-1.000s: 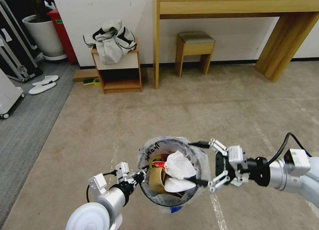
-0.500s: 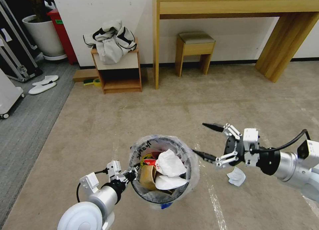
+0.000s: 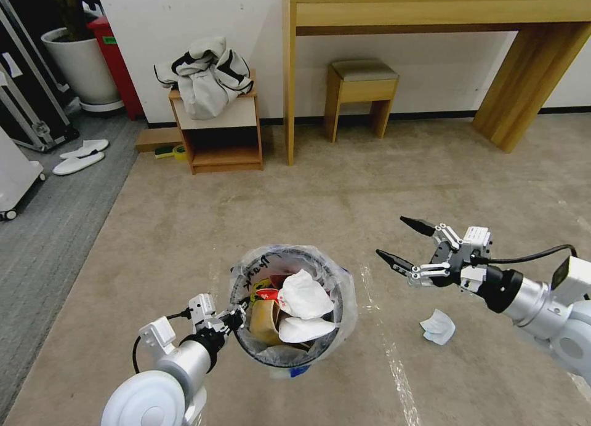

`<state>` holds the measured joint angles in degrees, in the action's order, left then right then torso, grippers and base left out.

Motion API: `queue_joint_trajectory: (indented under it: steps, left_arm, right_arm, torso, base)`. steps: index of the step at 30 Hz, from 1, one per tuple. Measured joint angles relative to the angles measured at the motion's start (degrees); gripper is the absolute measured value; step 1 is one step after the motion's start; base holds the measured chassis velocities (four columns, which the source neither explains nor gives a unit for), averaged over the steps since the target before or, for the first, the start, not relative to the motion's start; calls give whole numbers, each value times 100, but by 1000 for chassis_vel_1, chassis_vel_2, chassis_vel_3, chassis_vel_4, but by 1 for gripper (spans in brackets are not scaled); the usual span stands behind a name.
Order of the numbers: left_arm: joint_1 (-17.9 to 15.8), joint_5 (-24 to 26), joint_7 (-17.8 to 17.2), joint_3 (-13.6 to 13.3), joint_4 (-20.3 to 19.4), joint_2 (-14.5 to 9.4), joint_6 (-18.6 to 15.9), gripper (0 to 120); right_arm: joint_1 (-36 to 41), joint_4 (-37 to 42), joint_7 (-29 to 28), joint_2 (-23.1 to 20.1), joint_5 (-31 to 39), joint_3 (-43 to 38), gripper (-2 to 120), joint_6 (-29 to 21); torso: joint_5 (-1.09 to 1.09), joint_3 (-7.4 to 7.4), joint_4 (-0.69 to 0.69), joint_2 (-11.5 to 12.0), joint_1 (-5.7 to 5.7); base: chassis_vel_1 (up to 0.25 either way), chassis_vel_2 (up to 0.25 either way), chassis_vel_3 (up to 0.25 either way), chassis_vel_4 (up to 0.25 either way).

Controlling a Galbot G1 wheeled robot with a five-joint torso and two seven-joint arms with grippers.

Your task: Pick up the trash bin and place the garbage on the floor into it.

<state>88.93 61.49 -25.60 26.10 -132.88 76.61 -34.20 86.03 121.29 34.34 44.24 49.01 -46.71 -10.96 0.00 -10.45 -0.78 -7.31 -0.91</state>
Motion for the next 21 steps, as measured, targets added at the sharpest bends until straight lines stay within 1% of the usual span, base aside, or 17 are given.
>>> queue_joint_trajectory:
  steps: [4, 9, 10, 11, 15, 17, 21]
  left_arm:
    - [-15, -2, 0, -7, 3, -2, 5, 1]
    - [-44, -13, 3, -38, 1, -17, 16, 1]
    - [-56, -44, 19, -53, 0, -25, 27, 1]
    - [-69, -68, 32, -64, 4, -26, 36, 1]
    - [-94, -95, 49, -85, 22, -18, 46, 1]
    - [-210, -91, 69, -188, 93, -45, 50, 1]
    - [-241, -88, 92, -247, 136, -92, 50, 1]
  right_arm:
    - [-14, -95, -66, 12, -36, 36, 100, -3]
    - [-84, -452, -276, 46, -165, 193, 100, -70]
    - [-151, -674, -477, 75, -210, 338, 100, -159]
    - [-215, -859, -561, 90, -265, 457, 100, -182]
    - [-325, -1111, -660, 100, -360, 654, 100, -203]
    - [-487, -1555, -740, 156, -561, 898, 100, -214]
    - [-598, -1782, -747, 196, -686, 984, 100, -217]
  torso:
    - [0, 0, 0, 0, 0]
    - [1, 0, 0, 0, 0]
    - [0, 0, 0, 0, 0]
    - [1, 0, 0, 0, 0]
    - [0, 0, 0, 0, 0]
    - [1, 0, 1, 0, 0]
    - [0, 0, -2, 0, 0]
  base:
    - [0, 0, 0, 0]
    - [0, 0, 0, 0]
    - [0, 0, 0, 0]
    - [0, 0, 0, 0]
    - [0, 0, 0, 0]
    - [0, 0, 0, 0]
    - [0, 0, 0, 0]
